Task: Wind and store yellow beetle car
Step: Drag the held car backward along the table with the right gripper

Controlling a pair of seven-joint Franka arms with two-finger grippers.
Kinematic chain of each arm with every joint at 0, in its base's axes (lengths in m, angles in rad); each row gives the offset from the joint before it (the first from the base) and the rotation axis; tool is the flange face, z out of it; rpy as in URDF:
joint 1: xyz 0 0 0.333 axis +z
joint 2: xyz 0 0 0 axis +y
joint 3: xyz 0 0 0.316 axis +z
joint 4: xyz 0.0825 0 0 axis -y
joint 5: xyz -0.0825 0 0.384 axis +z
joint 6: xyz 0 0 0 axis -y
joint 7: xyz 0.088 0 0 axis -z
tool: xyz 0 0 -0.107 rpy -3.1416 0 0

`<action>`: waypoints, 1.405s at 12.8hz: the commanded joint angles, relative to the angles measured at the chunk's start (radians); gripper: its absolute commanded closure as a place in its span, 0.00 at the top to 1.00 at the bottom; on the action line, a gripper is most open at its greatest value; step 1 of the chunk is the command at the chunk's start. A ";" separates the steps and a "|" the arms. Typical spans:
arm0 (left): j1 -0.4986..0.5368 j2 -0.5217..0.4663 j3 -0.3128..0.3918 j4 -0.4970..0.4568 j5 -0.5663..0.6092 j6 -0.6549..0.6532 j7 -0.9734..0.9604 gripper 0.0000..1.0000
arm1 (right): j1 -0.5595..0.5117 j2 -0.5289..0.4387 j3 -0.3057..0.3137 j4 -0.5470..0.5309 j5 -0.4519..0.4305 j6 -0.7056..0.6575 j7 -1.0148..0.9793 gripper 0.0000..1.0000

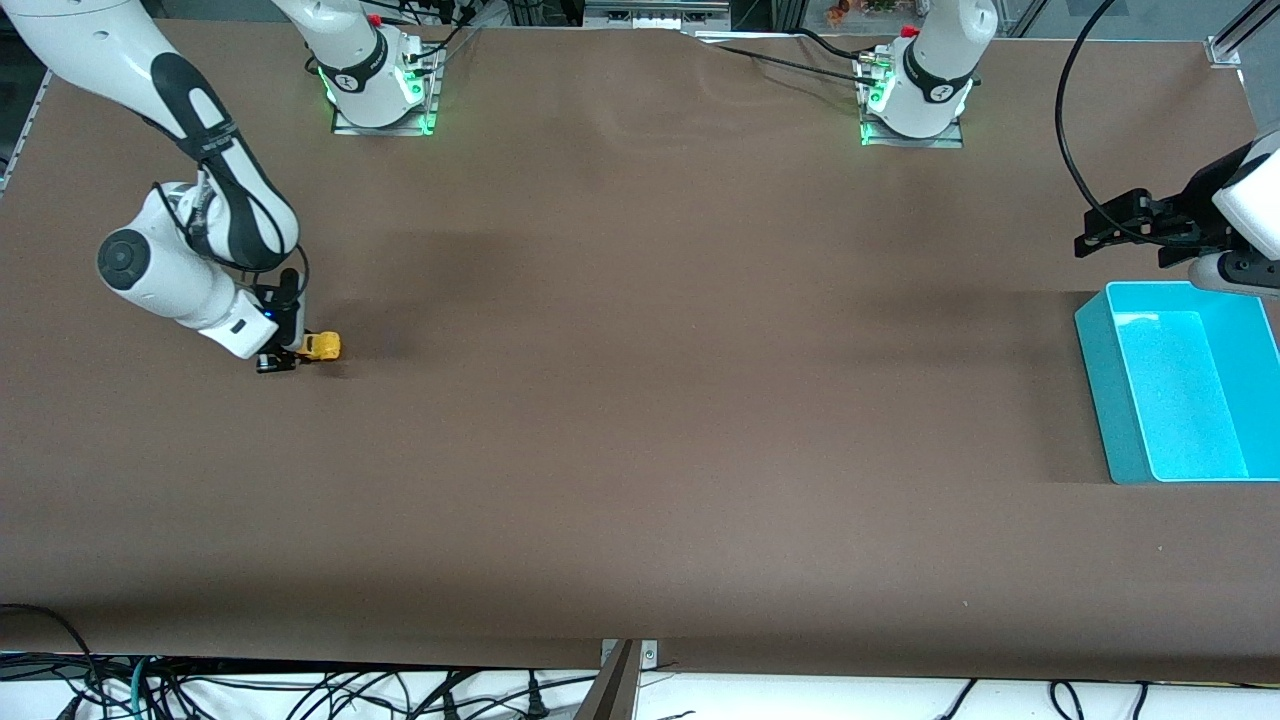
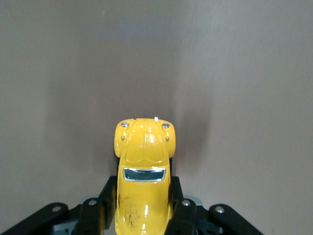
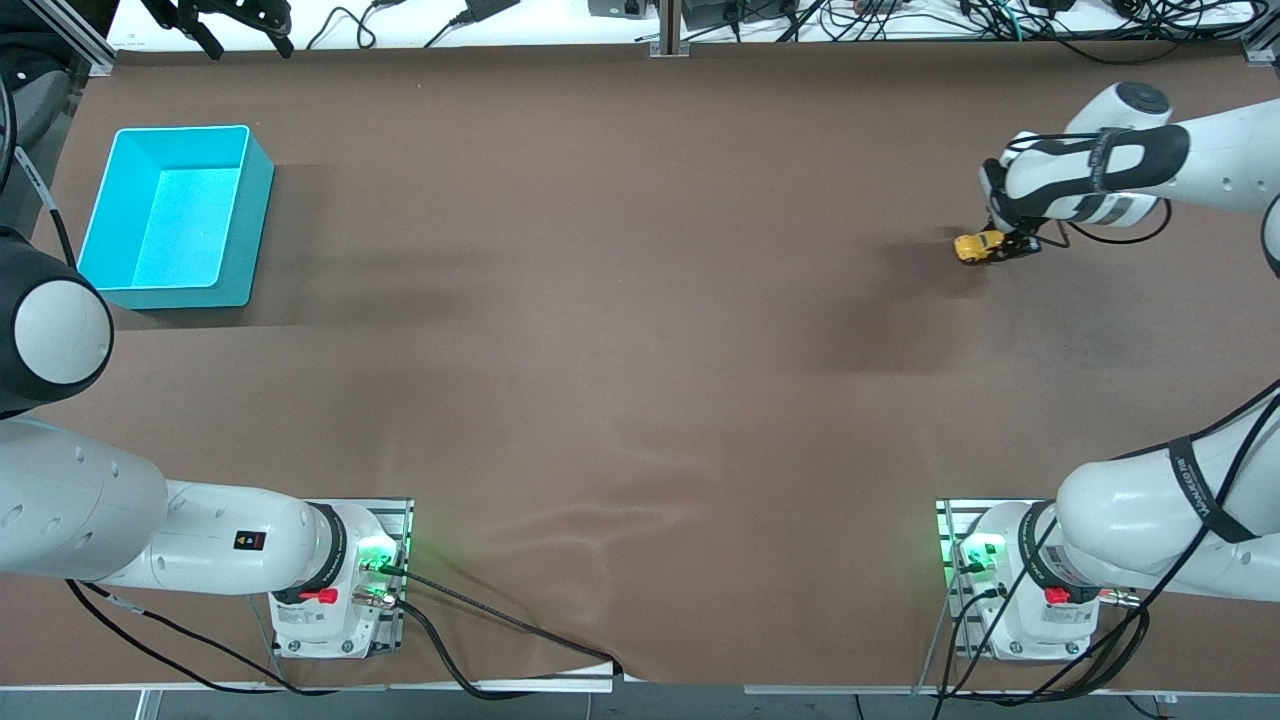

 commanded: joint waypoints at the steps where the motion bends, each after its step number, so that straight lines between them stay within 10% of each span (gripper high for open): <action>1: 0.001 0.001 -0.003 0.009 0.018 0.002 0.014 1.00 | -0.066 0.098 -0.016 -0.043 -0.017 -0.040 -0.054 0.08; 7: 0.001 0.001 -0.003 0.009 0.017 0.002 0.014 1.00 | -0.086 0.090 -0.022 -0.040 -0.017 -0.040 -0.107 0.16; 8: 0.001 0.001 -0.003 0.009 0.017 0.002 0.014 1.00 | -0.088 0.086 -0.022 -0.040 -0.018 -0.040 -0.123 0.30; 9: 0.001 0.001 -0.003 0.009 0.017 0.002 0.014 1.00 | -0.088 0.081 -0.022 -0.040 -0.018 -0.041 -0.127 0.85; 10: 0.001 0.001 -0.003 0.009 0.017 0.002 0.014 1.00 | -0.088 0.068 -0.022 -0.040 -0.018 -0.047 -0.128 1.00; 18: 0.001 0.001 -0.003 0.009 0.017 0.002 0.014 1.00 | -0.085 -0.020 -0.013 0.120 -0.011 -0.401 -0.110 1.00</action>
